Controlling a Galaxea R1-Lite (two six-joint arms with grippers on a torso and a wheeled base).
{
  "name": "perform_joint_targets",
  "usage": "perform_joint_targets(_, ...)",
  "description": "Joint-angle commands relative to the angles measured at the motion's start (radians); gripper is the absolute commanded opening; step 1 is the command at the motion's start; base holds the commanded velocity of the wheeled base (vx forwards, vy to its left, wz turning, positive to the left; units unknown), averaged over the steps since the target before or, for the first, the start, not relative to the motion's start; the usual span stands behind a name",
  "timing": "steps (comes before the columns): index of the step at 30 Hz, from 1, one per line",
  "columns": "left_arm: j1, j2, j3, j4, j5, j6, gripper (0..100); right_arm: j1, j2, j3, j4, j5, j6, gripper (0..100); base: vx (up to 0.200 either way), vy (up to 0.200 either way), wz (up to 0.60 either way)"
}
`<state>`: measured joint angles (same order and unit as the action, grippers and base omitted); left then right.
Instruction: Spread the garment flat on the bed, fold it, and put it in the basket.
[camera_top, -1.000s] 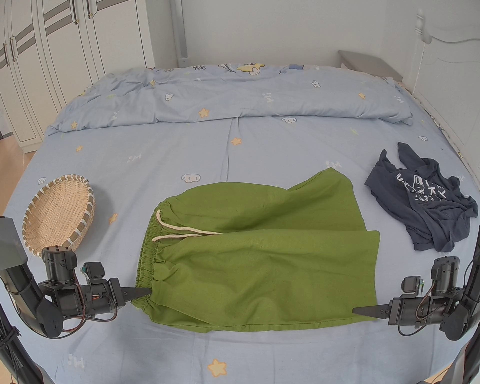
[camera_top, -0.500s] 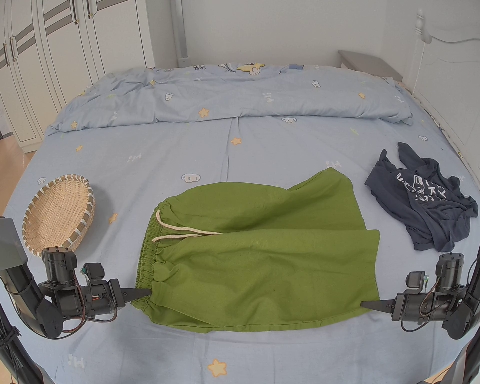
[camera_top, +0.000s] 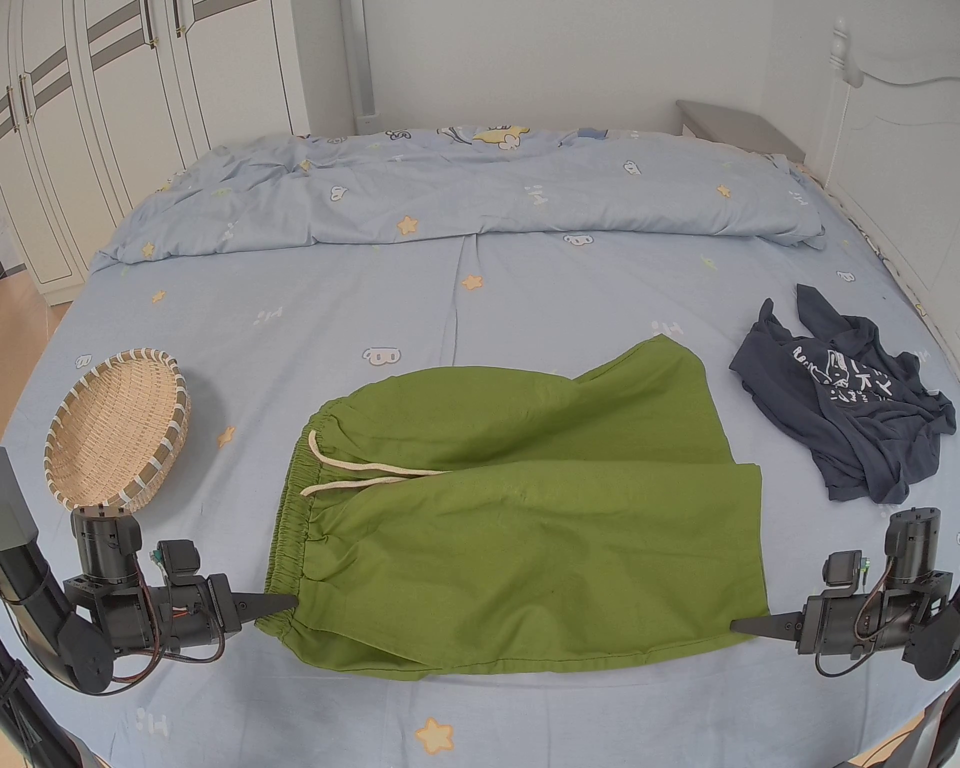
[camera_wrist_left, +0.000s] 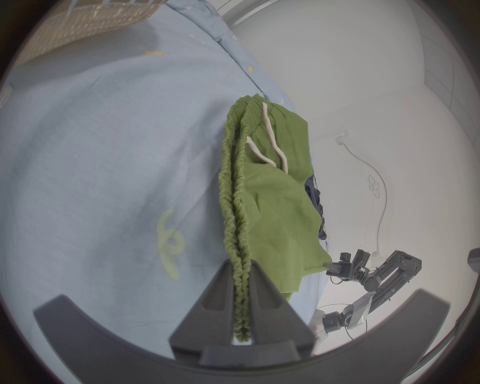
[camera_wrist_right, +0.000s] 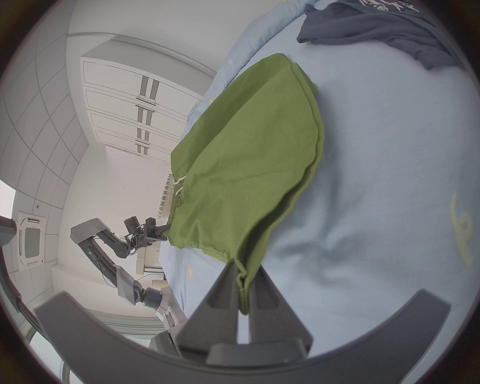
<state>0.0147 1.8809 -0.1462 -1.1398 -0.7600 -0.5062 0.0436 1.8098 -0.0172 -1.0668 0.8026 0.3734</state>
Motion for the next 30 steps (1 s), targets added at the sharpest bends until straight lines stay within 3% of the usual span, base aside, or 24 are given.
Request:
perform_joint_targets(1,0.008,-0.103,0.062,0.005,0.001,-0.006,0,0.002,-0.171,0.017,0.096,0.001,-0.002,0,0.000,0.000,0.00)
perform_joint_targets(9,0.007,-0.101,0.146,0.003,0.001,0.005,0,-0.010,-0.264,0.017,0.306,-0.002,-0.044,0,0.000,0.000,0.00)
perform_joint_targets(12,0.014,-0.105,0.146,0.043,0.001,0.005,0,-0.022,-0.323,0.017,0.435,0.000,-0.134,0,0.000,0.000,0.00)
perform_joint_targets(15,0.011,-0.115,0.146,0.077,0.001,0.005,0,-0.022,-0.365,0.017,0.508,-0.002,-0.163,0,0.000,0.000,0.00)
perform_joint_targets(24,0.010,-0.197,0.146,0.199,-0.001,0.009,0,-0.018,-0.432,0.017,0.600,-0.006,-0.166,0,0.000,0.000,0.00)
perform_joint_targets(30,0.014,-0.267,0.146,0.324,-0.001,0.067,0,-0.011,-0.481,0.017,0.722,-0.009,-0.169,0,0.000,0.000,0.00)
